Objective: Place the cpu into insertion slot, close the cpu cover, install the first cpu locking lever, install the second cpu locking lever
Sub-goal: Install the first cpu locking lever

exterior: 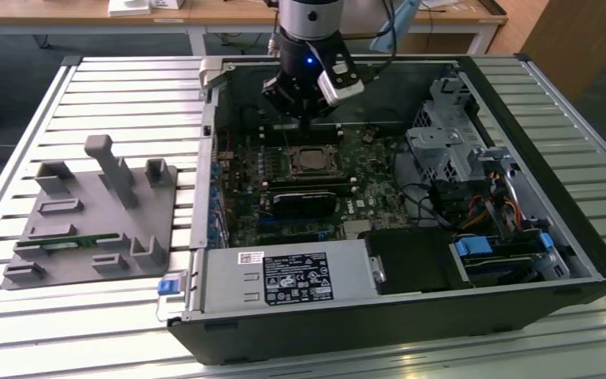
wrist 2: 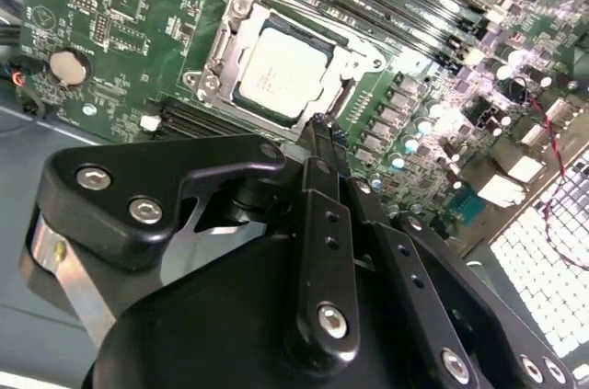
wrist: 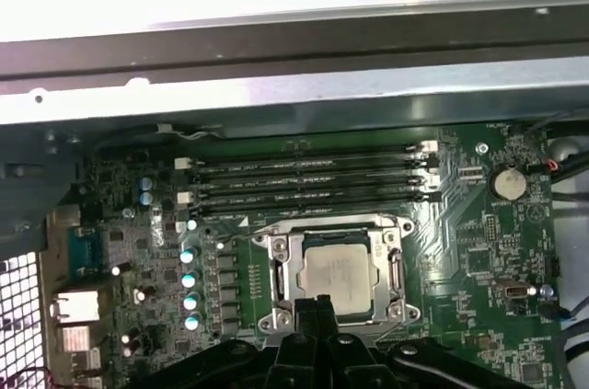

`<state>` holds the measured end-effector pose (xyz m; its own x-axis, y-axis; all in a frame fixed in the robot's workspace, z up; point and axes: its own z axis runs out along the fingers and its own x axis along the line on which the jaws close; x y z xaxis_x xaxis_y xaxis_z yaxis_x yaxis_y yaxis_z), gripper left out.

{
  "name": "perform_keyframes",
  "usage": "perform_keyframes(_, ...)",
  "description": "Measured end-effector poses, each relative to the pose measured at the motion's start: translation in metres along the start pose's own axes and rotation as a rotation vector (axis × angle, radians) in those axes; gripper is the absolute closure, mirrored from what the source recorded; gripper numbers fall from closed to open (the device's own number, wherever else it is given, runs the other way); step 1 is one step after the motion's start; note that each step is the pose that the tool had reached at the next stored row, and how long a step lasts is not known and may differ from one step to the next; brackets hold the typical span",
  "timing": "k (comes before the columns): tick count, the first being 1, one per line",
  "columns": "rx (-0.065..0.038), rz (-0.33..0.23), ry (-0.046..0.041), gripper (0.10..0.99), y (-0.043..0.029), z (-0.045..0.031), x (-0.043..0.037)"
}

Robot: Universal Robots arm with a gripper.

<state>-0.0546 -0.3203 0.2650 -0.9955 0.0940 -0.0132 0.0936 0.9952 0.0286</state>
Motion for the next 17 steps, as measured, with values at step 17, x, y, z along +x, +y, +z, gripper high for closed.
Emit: perform_keyframes(17,0.000,-0.001,-0.0020,0.980,-0.0007,0.0026,0.0401)
